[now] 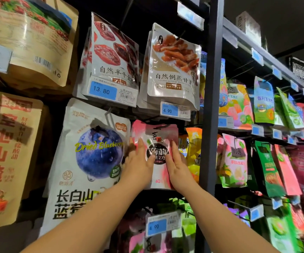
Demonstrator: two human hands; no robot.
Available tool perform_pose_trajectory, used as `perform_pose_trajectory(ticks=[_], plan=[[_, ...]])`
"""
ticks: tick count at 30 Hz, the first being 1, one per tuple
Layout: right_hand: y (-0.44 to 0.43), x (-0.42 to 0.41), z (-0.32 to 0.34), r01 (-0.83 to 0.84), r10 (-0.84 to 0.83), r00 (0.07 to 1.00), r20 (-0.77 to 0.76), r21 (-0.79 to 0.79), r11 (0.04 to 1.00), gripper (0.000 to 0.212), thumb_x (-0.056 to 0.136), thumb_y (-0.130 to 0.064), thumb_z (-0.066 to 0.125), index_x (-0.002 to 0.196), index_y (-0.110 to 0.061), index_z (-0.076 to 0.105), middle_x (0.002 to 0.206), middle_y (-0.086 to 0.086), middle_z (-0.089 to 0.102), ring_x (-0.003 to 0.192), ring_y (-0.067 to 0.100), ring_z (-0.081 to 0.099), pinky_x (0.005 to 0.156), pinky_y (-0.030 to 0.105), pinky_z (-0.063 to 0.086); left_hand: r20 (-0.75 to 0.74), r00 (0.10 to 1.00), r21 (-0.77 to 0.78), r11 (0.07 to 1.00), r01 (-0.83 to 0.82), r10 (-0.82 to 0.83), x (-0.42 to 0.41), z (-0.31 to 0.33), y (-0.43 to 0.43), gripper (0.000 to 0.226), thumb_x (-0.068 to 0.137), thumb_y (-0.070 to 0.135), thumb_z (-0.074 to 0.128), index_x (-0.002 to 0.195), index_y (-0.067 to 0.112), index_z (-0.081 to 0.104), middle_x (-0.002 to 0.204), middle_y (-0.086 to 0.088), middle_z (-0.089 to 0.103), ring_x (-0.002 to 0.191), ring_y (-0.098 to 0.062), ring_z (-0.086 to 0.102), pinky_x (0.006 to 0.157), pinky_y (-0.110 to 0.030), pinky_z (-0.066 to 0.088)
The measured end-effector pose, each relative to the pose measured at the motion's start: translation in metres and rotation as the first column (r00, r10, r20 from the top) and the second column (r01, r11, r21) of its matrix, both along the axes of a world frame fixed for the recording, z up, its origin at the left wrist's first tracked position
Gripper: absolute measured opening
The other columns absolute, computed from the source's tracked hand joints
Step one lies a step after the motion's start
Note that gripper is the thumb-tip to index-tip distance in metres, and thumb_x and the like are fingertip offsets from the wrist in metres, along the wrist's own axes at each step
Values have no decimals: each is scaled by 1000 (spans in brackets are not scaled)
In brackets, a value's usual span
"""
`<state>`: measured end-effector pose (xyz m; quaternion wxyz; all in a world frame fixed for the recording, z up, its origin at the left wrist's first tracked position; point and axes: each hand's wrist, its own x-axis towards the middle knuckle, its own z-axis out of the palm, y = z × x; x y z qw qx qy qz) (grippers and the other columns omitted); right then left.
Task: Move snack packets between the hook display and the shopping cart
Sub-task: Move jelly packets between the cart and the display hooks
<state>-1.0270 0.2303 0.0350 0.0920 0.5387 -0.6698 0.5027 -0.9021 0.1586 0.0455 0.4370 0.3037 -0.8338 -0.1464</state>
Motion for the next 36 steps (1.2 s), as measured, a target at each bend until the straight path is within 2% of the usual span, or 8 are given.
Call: perform_pose_trajectory(ticks=[3, 8, 14, 17, 23, 27, 31, 36], plan=[[8, 2, -7, 9, -10, 999, -38, -13, 1000, 56, 104, -42, 27, 152, -42, -4, 164, -5, 8, 151, 17, 6, 121, 40, 15, -43, 997, -15, 998, 63, -64, 7, -5, 6, 71, 99, 38, 41, 152, 20, -1, 154, -15, 17, 141, -31, 20, 110, -43, 28], [26, 13, -17, -82, 80, 997, -20, -82, 993, 54, 104, -45, 24, 152, -46, -2, 163, -14, 5, 150, 10, 4, 123, 41, 11, -119, 969, -51, 976, 214, -218, 15, -26, 23, 76, 99, 27, 45, 152, 22, -9, 159, -4, -17, 147, -15, -13, 118, -32, 1], [65, 34, -32, -111, 115, 991, 70, -52, 992, 53, 102, -52, 24, 153, -45, 9, 160, -22, 8, 149, 4, 0, 123, 37, 5, -105, 966, -5, 971, 238, -237, 24, -52, 57, 69, 102, 30, 39, 152, 17, -5, 155, 1, -30, 143, -13, -23, 116, -28, -5], [88, 39, -43, -87, 88, 994, 66, -26, 996, 48, 104, -45, 27, 151, -42, 18, 151, -28, 16, 148, 4, 6, 121, 31, 8, -78, 968, -51, 971, 233, -237, 23, -71, 72, 69, 102, 32, 37, 152, 17, -7, 156, 3, -26, 143, -12, -25, 115, -28, -9], [143, 39, -99, 46, -46, 994, 100, 4, 999, 43, 105, -26, 36, 148, -18, 38, 148, 0, 41, 138, 10, 33, 108, 15, 21, -67, 943, 8, 945, 327, -326, 15, -135, 120, 64, 101, 33, 38, 153, 18, 3, 156, 11, -16, 142, -3, -19, 114, -23, -8], [194, 31, -164, 111, -124, 978, 165, 87, 990, 28, 104, -23, 42, 129, -19, 53, 120, -1, 58, 109, -9, 50, 95, 4, 32, 83, 895, 159, 892, 423, -439, -6, -207, 167, 62, 101, 33, 39, 153, 18, 7, 160, 3, 1, 147, -10, -3, 113, -18, -2], [258, 15, -265, 239, -348, 889, 298, 345, 908, 41, 103, -30, 42, 139, -12, 49, 127, 1, 49, 121, 13, 46, 96, 20, 33, 217, 780, 369, 789, 492, -587, -24, -298, 221, 57, 101, 33, 40, 151, 17, 17, 158, 0, 17, 146, -17, 12, 116, -29, 11], [365, 27, -374, 275, -602, 681, 417, 616, 738, 35, 104, -24, 42, 127, 0, 55, 121, 16, 59, 109, 22, 54, 80, 25, 38, 442, 518, 567, 676, 471, -732, -18, -411, 288, 49, 100, 36, 42, 144, 15, 37, 142, -6, 42, 133, -26, 35, 107, -32, 25]])
